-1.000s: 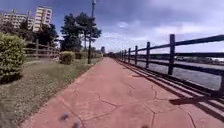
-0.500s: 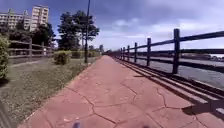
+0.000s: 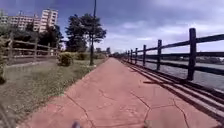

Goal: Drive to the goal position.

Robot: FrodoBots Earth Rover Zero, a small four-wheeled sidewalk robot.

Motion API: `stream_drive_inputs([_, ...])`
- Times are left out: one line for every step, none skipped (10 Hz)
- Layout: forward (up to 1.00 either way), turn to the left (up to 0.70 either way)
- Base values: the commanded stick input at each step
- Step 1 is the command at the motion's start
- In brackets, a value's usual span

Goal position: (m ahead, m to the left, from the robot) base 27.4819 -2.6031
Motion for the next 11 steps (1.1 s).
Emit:
stream_drive_inputs([0.70,0.00])
stream_drive_inputs([0.70,0.00])
stream_drive_inputs([0.70,0.00])
stream_drive_inputs([0.70,0.00])
stream_drive_inputs([0.70,0.00])
stream_drive_inputs([0.70,0.00])
stream_drive_inputs([0.70,0.00])
stream_drive_inputs([0.70,0.00])
stream_drive_inputs([0.70,0.00])
stream_drive_inputs([0.70,0.00])
stream_drive_inputs([0.70,0.00])
